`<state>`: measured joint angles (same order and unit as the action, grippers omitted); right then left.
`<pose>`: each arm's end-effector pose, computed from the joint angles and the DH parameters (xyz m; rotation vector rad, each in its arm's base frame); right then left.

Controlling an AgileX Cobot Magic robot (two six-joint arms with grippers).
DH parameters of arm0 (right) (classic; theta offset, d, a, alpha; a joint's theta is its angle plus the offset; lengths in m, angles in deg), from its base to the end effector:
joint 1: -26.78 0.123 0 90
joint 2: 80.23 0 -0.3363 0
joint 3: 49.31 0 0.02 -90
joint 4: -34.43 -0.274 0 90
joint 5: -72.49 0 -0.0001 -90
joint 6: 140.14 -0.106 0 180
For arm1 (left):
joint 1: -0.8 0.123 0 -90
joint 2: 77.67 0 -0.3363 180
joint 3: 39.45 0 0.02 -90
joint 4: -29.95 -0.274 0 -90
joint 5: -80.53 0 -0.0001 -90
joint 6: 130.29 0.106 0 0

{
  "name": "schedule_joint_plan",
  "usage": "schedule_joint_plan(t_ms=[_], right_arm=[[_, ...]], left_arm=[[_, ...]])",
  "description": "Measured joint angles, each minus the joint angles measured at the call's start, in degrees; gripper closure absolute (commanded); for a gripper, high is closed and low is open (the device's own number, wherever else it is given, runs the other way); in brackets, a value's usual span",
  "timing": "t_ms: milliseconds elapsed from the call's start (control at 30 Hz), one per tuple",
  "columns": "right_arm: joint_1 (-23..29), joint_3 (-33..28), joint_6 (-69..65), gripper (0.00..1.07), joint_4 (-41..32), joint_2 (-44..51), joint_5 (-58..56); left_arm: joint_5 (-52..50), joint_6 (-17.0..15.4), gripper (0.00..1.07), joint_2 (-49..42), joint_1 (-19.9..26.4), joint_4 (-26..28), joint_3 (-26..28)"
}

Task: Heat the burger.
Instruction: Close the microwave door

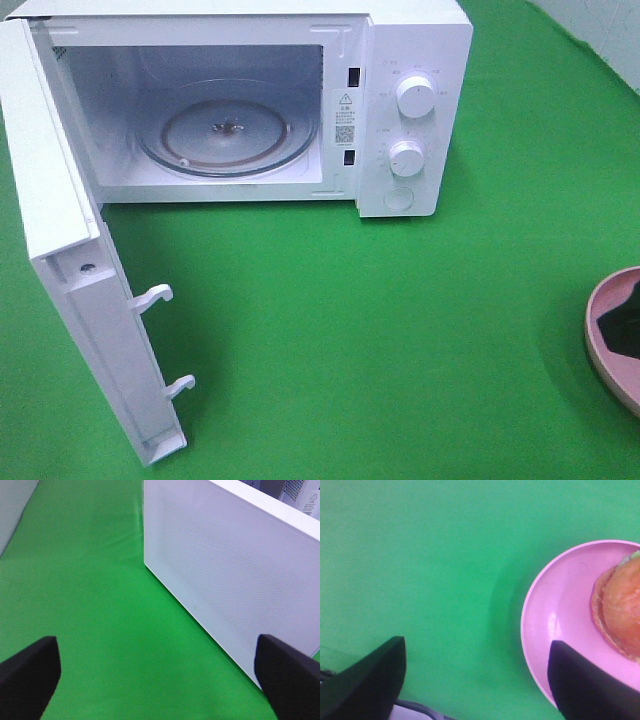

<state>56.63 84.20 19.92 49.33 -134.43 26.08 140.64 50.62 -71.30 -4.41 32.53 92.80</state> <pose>0.1262 0.0497 0.2781 -0.3738 2.4973 0.0359 -0.0276 -0.0016 0.2936 0.1093 1.9913 -0.1017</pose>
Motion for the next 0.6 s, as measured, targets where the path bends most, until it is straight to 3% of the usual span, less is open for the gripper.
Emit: schedule_joint_plan(t_ms=[600], right_arm=[[0.0,2.1,0.5,0.31,-0.7,15.3,-13.8]], left_arm=[[0.0,0.0,0.09,0.0,0.0,0.0,0.0]])
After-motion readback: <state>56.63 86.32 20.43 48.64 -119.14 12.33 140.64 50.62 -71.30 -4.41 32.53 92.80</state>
